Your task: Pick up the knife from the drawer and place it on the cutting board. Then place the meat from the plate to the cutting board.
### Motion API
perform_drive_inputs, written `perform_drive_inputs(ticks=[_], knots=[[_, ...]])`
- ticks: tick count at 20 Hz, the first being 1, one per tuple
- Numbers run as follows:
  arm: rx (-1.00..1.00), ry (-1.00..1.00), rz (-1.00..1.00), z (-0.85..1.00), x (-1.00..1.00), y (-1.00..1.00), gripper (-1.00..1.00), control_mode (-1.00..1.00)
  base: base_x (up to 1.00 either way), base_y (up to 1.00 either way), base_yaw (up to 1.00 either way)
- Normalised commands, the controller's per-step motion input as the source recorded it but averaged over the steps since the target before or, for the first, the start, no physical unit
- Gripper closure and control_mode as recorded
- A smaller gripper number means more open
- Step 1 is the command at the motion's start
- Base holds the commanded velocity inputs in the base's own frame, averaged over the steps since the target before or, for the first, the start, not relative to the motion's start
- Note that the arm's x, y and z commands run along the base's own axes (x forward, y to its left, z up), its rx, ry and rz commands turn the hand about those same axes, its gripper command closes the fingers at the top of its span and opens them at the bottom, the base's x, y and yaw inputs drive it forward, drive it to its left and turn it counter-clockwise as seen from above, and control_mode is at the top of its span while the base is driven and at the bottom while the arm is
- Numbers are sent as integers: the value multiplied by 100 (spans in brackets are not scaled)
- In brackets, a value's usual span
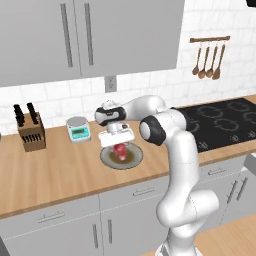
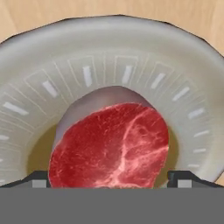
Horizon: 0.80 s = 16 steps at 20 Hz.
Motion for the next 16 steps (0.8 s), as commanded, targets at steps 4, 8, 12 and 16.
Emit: perform_drive_inputs(ticks=[4,8,12,16], knots=[[6,-7,0,-36,0,-15,-100,-100,0,0,0],[5,-13,0,-40,0,0,-100,-100,0,0,0],[6,-16,0,-28,0,-1,-100,-100,0,0,0],[3,-23,0,-6,-20,-2,-100,-100,0,0,0]])
